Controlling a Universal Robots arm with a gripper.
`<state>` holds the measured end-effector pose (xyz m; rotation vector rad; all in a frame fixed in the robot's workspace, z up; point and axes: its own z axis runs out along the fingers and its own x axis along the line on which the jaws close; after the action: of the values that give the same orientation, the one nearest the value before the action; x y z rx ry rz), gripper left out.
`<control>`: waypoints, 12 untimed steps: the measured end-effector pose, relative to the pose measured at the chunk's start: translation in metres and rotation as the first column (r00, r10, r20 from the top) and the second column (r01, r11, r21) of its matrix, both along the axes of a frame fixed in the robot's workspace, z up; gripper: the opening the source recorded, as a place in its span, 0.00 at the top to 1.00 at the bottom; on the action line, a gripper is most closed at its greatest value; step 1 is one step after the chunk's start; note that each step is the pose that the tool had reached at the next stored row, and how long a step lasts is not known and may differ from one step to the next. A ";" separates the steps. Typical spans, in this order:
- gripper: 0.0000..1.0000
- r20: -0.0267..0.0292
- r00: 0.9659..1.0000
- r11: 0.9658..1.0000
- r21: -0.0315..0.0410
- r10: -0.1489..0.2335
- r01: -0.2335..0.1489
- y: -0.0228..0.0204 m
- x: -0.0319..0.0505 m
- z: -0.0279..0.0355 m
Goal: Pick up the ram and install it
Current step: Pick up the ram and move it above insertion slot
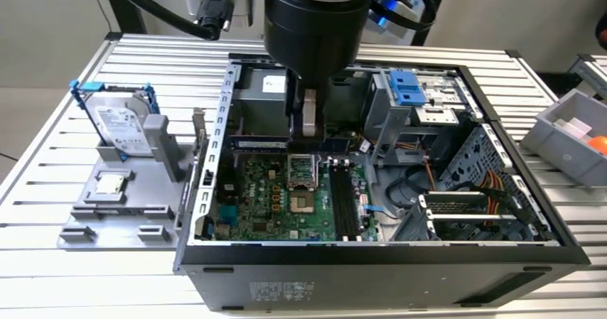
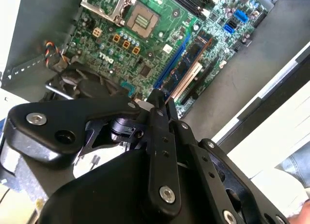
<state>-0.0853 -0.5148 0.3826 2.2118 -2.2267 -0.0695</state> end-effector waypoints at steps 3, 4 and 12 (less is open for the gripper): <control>1.00 0.000 1.000 1.000 0.000 -0.006 0.006 0.0031 0.0046 -0.0001; 1.00 0.000 1.000 1.000 0.000 -0.009 0.009 0.0042 0.0062 -0.0001; 1.00 0.000 1.000 1.000 -0.001 -0.020 0.020 0.0100 0.0230 -0.0003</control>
<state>-0.0624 -0.5048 0.3823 2.1888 -2.2487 -0.0678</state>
